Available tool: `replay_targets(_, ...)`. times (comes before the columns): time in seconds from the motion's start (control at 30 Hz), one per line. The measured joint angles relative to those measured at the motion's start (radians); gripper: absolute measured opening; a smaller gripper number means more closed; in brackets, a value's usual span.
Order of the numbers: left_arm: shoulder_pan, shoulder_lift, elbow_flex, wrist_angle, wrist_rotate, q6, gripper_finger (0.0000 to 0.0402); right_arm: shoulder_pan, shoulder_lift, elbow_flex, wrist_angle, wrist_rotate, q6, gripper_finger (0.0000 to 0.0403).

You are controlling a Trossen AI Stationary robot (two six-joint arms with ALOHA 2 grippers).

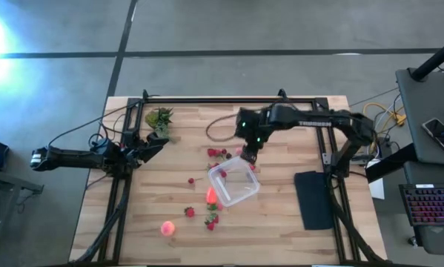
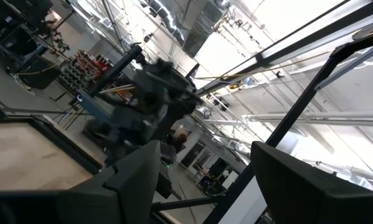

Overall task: Pick and placing Produce into tupperware
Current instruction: Put the cherry into the transparent container

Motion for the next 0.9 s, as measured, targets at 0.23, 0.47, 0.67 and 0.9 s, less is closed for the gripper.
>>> replay_targets(0.23,0.0,0.005,0.0,-0.006,-0.025,0.0,0.0238,0.081,0.06,0.001,0.02,-0.008,-0.031,0.0113)
replay_targets(0.47,0.0,0.005,0.0,-0.001,-0.026,-0.001,0.0238,0.119,0.073,0.024,0.021,0.027,-0.019,0.0182)
replay_targets(0.67,0.0,0.006,0.0,-0.003,-0.023,-0.001,0.0238,0.205,0.057,0.017,-0.111,0.201,-0.033,0.0233)
replay_targets(0.9,0.0,0.005,0.0,-0.005,0.023,0.0,0.0238,0.432,0.009,-0.094,-0.151,0.458,-0.113,0.0234)
